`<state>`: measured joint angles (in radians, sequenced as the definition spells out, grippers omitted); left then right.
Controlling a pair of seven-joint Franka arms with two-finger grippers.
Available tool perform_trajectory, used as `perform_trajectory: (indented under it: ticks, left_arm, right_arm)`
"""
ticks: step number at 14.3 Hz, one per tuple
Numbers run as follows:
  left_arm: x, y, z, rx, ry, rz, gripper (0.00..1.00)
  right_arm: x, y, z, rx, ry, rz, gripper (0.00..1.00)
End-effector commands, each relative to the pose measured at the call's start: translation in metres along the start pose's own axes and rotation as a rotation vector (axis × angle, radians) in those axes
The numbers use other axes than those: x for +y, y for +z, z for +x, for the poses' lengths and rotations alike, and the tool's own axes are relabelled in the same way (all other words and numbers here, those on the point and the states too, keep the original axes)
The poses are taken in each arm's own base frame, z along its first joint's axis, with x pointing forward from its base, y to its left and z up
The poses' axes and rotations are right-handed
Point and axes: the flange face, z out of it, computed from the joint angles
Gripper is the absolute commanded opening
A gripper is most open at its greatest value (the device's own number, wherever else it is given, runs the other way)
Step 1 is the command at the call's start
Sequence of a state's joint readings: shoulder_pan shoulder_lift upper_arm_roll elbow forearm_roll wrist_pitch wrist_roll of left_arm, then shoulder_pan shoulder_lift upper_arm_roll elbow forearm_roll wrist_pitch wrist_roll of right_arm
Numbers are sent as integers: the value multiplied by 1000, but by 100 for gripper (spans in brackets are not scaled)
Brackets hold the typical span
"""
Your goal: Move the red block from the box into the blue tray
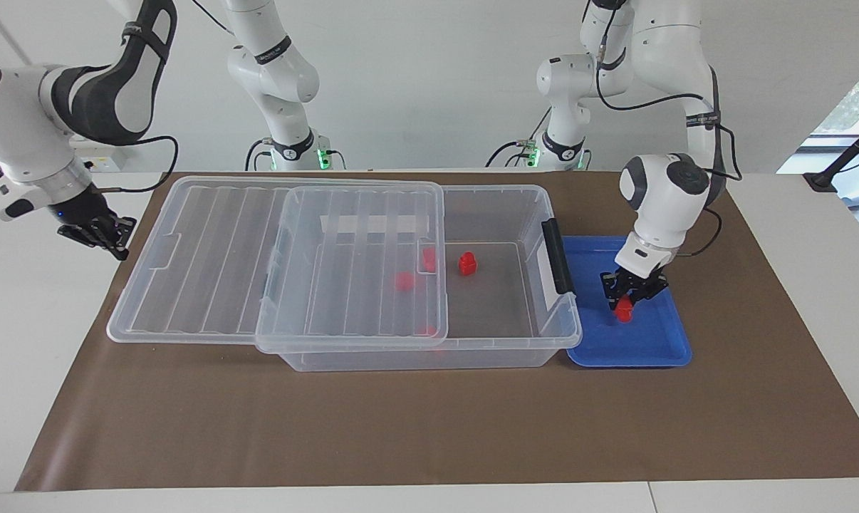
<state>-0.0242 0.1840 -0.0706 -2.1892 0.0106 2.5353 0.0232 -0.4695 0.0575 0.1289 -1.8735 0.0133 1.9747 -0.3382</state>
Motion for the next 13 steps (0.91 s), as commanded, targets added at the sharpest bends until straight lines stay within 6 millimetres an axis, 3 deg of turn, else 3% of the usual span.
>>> perform_trajectory:
  ticks: [1,2,3,6,8,13]
  left_arm:
    - [-9,2,-5,10,-1,8,27]
    - [-10,2,-5,10,3,8,80]
    - [-10,0,-4,5,3,8,100]
    - [-5,-5,-3,3,6,7,100]
    - [-4,-15,2,-30,10,7,100]
    - [6,-73,21,-61,27,10,100]
  right_arm:
    - [-9,5,-4,8,-17,8,0]
    - [-12,9,-6,1,-13,11,0]
    - [-20,12,-5,2,-24,11,0]
    - [-27,12,-4,8,-15,9,0]
    - [-52,13,3,4,-21,13,0]
    - [-87,15,9,-6,22,18,0]
